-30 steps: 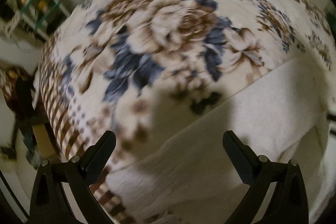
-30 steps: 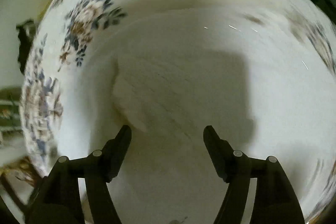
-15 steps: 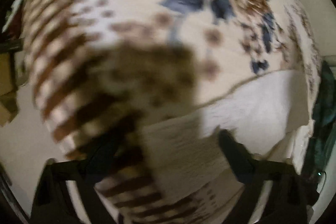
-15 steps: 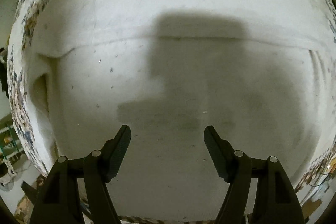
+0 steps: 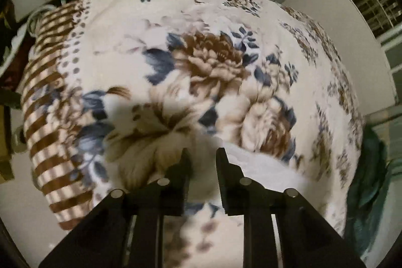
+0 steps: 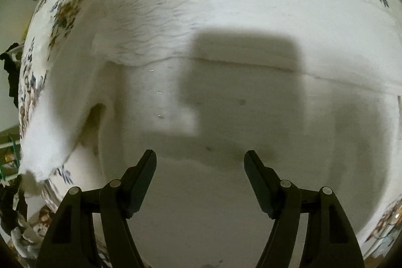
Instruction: Fold small clothes
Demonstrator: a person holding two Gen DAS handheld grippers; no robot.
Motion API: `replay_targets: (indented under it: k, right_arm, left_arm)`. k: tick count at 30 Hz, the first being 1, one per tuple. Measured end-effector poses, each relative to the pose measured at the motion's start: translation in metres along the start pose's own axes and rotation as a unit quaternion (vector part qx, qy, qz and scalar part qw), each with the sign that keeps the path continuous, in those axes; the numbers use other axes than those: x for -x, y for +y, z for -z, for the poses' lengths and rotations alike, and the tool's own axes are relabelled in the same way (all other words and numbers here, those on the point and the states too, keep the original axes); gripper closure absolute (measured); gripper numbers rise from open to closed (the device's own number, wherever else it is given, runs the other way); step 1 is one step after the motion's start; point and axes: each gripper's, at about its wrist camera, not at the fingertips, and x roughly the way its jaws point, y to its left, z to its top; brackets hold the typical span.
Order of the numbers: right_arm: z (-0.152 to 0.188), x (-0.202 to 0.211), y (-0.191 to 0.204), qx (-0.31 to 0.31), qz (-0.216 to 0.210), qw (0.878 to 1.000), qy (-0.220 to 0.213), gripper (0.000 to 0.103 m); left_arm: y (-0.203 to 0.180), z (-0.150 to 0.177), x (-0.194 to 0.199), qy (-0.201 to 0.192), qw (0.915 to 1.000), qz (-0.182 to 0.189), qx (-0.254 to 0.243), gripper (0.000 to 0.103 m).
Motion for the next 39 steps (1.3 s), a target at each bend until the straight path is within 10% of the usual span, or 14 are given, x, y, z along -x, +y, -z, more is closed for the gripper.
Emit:
replay_targets:
  k: [4,10,16,18,19,27,33,39]
  right_arm:
    - [0.01,-0.006,0.008,-0.008,-0.017,1.0,0.004,0.029]
    - [0.011,0.02,-0.01,-0.044,0.07,0.995,-0.055,0.008]
    - [0.011,0.032,-0.062,-0.083,0.175,0.975,-0.109,0.004]
    - [0.007,0.03,-0.071,-0.088,0.175,0.974,-0.112,0.004]
    - [-0.008,0.024,-0.055,-0.089,0.174,0.974,-0.112,0.004]
    - [-0.052,0.044,-0.078,-0.094,0.145,0.978,-0.115,0.004]
    - [-0.071,0.074,-0.121,-0.113,0.088,0.983,-0.119,0.004]
    - [-0.084,0.097,-0.228,-0.149,0.075,0.979,-0.117,0.004]
  left_arm:
    - [0.008,0.019,-0.004,0.019,0.9972,0.042,0.058,0.031]
    - [0.021,0.075,-0.038,0.059,0.9775,0.094,0.179,0.031]
    - [-0.007,0.059,-0.075,0.014,0.9864,0.02,0.162,0.038]
    - [-0.027,0.048,-0.074,-0.012,0.9913,-0.008,0.131,0.088]
    - [-0.036,0.045,-0.075,-0.013,0.9931,-0.017,0.116,0.095]
    - [-0.173,0.051,-0.031,-0.065,0.9916,-0.021,-0.11,0.095]
    - [-0.317,0.137,-0.014,-0.047,0.9571,0.03,-0.284,0.095]
    - [-0.433,0.298,-0.041,0.03,0.9151,0.098,-0.39,0.095]
